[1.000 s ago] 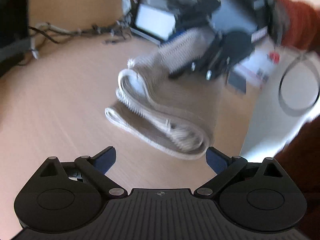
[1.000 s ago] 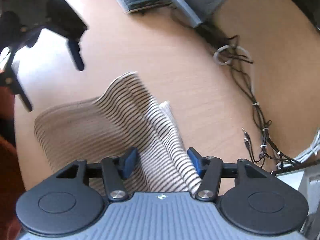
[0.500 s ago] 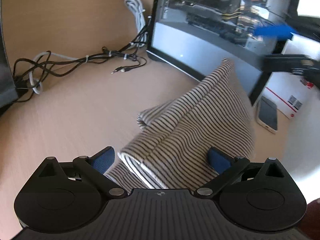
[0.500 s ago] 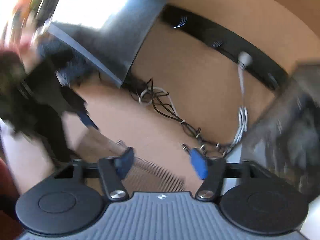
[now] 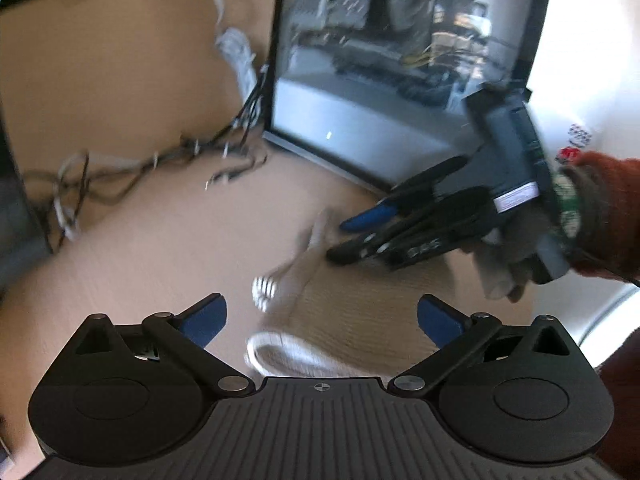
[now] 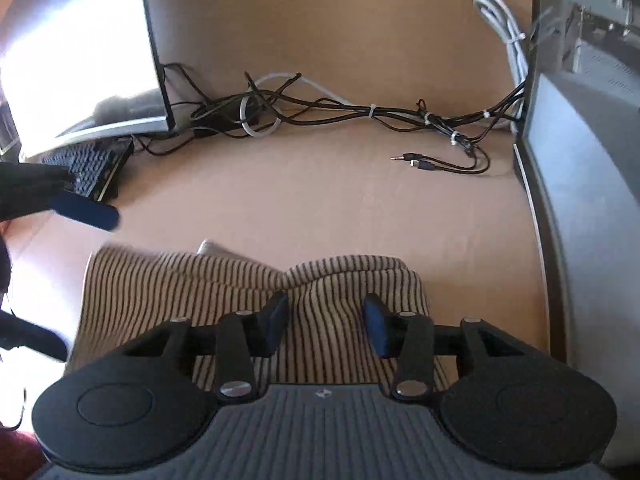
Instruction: Fold clothes
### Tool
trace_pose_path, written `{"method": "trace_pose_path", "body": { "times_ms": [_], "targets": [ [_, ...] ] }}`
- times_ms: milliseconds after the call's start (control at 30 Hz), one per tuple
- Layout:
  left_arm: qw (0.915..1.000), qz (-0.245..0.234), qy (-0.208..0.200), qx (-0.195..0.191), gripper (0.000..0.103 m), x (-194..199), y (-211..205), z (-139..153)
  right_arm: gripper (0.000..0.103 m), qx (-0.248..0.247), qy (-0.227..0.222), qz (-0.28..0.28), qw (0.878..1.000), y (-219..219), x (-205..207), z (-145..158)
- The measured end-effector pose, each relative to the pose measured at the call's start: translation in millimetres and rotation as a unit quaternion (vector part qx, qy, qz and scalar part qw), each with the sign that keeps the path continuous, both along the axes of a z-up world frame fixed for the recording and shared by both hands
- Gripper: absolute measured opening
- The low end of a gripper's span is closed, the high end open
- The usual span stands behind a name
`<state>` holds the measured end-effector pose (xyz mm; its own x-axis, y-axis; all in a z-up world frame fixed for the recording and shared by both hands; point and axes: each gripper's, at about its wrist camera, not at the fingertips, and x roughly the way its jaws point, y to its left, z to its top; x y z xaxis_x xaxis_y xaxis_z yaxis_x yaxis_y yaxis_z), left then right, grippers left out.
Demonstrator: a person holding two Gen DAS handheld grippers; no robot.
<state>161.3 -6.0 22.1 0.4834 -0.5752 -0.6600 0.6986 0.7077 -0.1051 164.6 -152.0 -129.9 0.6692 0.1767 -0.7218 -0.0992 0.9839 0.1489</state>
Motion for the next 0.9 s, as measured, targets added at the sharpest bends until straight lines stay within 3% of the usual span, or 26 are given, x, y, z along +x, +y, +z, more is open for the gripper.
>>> {"method": "trace_pose_path", "body": {
  "times_ms": [133, 200, 267, 333, 500, 567, 667, 800, 900],
  "targets": [
    [0.9986, -0.008, 0.030, 0.043, 0.103, 30.7, -27.6, -26.1, 0.043, -0.015, -0.013, -0.001, 1.000, 6.3, -3.2, 7.2],
    [0.9971, -0.007, 0.063, 0.041, 0.103, 44.7, -33.0, -42.7, 0.050, -0.009, -0.027, -0.017, 0.999, 4.0, -19.4, 23.5],
    [0.9949, 0.003, 0.100, 0.012, 0.103, 54.1, -28.6, -55.2, 0.073, 0.006, -0.038, -0.035, 0.999, -2.8, -44.9, 38.1],
    [0.9912, 0.017, 0.130, -0.021, 0.103, 57.7, -19.5, -64.1, 0.086, 0.029, -0.040, -0.057, 0.997, -12.7, -70.0, 47.4],
    [0.9772, 0.063, 0.184, -0.086, 0.103, 49.4, 3.6, -82.8, 0.086, 0.119, 0.004, -0.103, 0.988, -27.6, -80.4, 23.2],
    [0.9773, 0.076, 0.176, -0.089, 0.103, 37.8, 7.5, -83.9, 0.078, 0.155, 0.024, -0.120, 0.980, -31.7, -79.2, 10.1],
    [0.9797, 0.090, 0.157, -0.086, 0.102, 17.5, 11.0, -80.4, 0.078, 0.209, 0.054, -0.144, 0.966, -37.8, -77.4, -9.6],
    [0.9806, 0.094, 0.151, -0.082, 0.102, -13.8, 7.9, -76.3, 0.078, 0.108, 0.027, -0.059, 0.992, -20.6, -31.5, -0.4],
    [0.9828, 0.069, 0.148, -0.085, 0.102, -34.7, -11.2, -77.8, 0.078, 0.021, 0.000, -0.020, 1.000, -4.2, 1.7, 11.9]
  ]
}}
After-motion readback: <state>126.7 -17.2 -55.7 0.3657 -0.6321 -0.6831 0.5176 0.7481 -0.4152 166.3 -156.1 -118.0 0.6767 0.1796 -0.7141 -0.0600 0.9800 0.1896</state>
